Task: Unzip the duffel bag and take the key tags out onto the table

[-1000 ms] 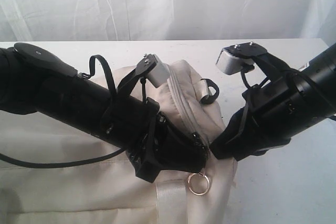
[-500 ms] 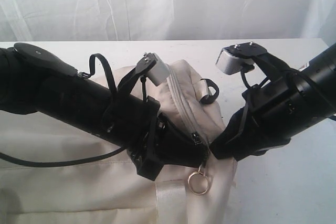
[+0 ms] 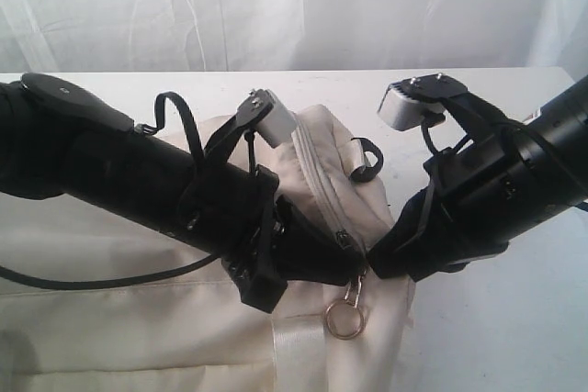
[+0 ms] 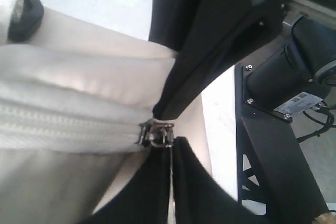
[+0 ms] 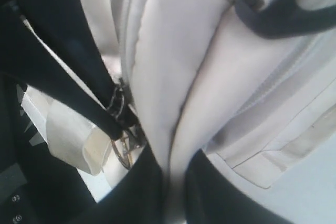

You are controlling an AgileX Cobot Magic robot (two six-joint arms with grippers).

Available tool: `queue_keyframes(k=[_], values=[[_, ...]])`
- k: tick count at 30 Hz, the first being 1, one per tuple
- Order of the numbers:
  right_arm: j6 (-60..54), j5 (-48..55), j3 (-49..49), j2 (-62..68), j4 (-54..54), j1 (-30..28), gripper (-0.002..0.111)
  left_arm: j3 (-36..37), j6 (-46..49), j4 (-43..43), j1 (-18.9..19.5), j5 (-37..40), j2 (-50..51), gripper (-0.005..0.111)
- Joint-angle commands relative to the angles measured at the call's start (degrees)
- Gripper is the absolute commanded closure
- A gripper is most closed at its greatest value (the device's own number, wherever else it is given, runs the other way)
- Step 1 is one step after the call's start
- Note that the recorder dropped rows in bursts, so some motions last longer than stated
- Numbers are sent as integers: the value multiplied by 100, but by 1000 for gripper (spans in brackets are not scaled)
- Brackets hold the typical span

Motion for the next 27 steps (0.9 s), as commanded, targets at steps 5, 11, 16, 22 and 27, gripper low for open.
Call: queue_keyframes(k=[5, 11, 16, 22, 27], values=[[-72, 136, 13, -15, -99, 3, 108, -5, 126, -90, -34, -23, -596, 107], [-82, 136, 13, -15, -122, 3, 108, -5, 184, -551, -34, -629, -711, 107], [-82, 136, 13, -15, -239, 3, 108, -38, 694, -1232, -34, -854, -711, 107], [-82, 136, 13, -15, -246, 3, 108, -295, 701, -1291, -34, -1250, -711, 107], [-82, 136, 13, -15, -246, 3, 108, -482, 701, -1291, -24, -1595, -711, 107]])
